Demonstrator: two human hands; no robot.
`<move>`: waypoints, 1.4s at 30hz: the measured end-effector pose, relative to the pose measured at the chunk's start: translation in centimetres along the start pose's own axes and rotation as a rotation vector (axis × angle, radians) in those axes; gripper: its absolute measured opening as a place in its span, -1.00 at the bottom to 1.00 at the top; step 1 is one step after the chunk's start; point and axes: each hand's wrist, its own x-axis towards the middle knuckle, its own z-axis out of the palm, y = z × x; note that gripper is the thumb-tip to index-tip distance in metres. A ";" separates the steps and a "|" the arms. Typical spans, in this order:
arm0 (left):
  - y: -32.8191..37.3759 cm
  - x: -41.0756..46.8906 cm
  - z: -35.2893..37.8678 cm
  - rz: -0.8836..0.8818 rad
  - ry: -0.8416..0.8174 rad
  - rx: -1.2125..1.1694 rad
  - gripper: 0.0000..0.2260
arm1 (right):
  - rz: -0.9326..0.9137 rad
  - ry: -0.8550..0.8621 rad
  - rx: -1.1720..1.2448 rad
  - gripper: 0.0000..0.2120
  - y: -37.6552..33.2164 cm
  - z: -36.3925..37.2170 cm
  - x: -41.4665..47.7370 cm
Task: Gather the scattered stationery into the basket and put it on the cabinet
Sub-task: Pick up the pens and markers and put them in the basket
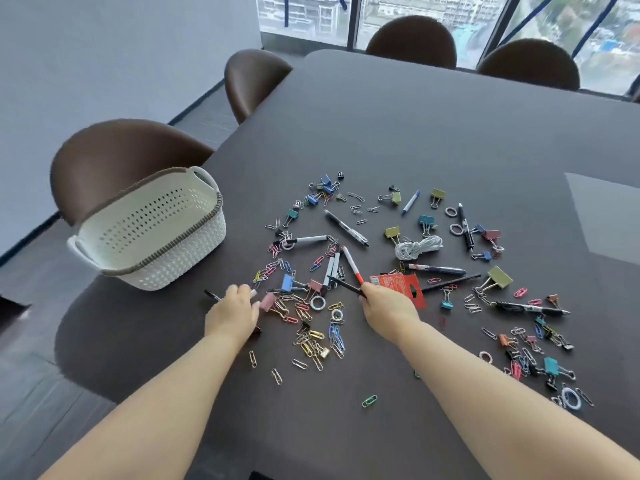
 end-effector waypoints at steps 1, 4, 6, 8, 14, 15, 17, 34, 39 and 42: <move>-0.5 0.2 -0.1 -0.043 -0.009 -0.007 -0.73 | -0.013 -0.009 -0.006 -0.78 -0.7 0.1 0.5; -1.5 0.8 -0.2 -0.141 -0.044 -0.031 -0.72 | -0.040 -0.038 -0.025 -0.80 -2.6 0.4 1.7; -2.1 1.1 -0.2 -0.186 -0.085 -0.023 -0.69 | -0.045 -0.039 -0.027 -0.84 -3.4 0.6 2.3; -2.5 1.3 0.0 -0.212 -0.126 -0.006 -0.68 | -0.034 -0.041 -0.030 -0.91 -4.0 0.9 2.8; -3.1 1.3 0.5 -0.204 -0.118 -0.104 -0.78 | 0.011 -0.056 -0.016 -0.84 -4.7 1.0 4.3; -3.1 1.4 0.4 -0.193 -0.108 -0.125 -0.82 | 0.027 -0.045 -0.006 -0.84 -4.7 1.0 4.6; -2.9 1.9 0.1 -0.161 -0.085 -0.151 -0.84 | 0.073 -0.021 0.026 -0.85 -4.5 1.1 5.3; 4.3 8.4 -1.8 0.217 -0.206 -0.147 -0.75 | 0.296 0.057 0.158 -0.72 -1.3 -0.1 10.0; 5.2 11.3 -2.0 0.241 -0.147 -0.113 -0.83 | 0.374 -0.008 0.182 -0.69 -1.4 -0.2 11.4; 5.8 13.0 -1.8 0.279 -0.108 -0.123 -0.85 | 0.435 -0.051 0.251 -0.74 -1.4 -0.5 11.7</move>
